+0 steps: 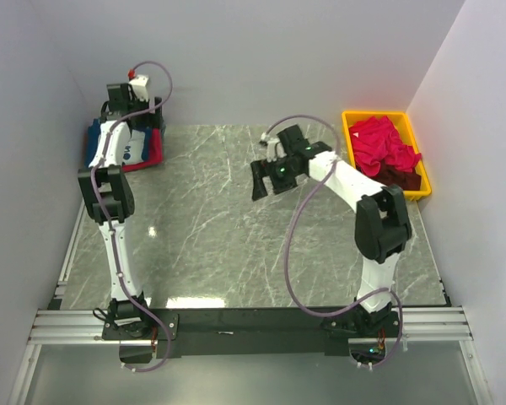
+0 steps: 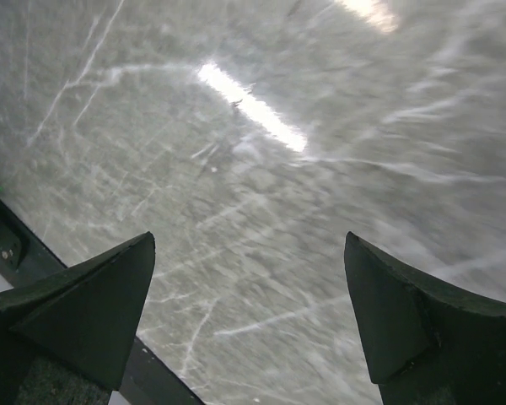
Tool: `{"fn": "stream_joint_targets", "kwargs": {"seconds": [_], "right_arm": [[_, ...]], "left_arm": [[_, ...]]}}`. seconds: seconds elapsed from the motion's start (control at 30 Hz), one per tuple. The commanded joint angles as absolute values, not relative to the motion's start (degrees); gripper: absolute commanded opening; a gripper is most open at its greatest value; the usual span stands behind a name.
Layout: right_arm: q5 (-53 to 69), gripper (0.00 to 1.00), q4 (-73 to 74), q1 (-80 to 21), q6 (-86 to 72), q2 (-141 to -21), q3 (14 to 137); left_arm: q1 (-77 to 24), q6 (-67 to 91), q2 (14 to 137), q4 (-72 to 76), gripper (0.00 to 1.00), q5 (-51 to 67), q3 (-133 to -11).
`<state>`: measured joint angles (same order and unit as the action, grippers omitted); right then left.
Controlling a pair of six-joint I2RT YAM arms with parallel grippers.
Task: Fold and stack the t-shirts
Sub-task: Reset both grippers
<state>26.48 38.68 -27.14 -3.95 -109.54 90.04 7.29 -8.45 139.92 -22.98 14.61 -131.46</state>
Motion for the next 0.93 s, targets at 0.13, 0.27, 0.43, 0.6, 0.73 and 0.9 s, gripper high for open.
{"fn": "stream_joint_targets", "kwargs": {"seconds": [0.13, 0.27, 0.43, 0.6, 0.73, 0.9], "right_arm": [[23.12, 0.99, 38.85, -14.70, -0.97, -93.00, 93.17], [22.15, 0.99, 39.29, -9.76, 0.95, -85.97, 90.10], [15.23, 0.99, 36.92, -7.91, 1.06, -74.11, 79.22], [10.37, 0.99, 35.51, -7.91, -0.53, -65.93, 69.36], [14.67, 0.99, 35.77, -7.91, 1.76, -61.71, 62.15], [15.21, 0.99, 34.98, -7.91, 2.29, -57.57, 56.79]], "left_arm": [[3.34, -2.91, 118.23, -33.65, 0.99, 20.99, -126.15], [3.08, -1.24, 111.72, -42.71, 0.99, 26.28, -120.43], [2.99, -0.61, 98.29, -40.70, 0.99, 26.37, -101.58], [2.99, -1.93, 86.15, -37.27, 0.99, 22.06, -84.33], [3.08, -2.20, 81.13, -35.51, 0.99, 21.70, -75.60], [2.99, -1.41, 75.86, -33.49, 1.00, 21.01, -68.83]]}}
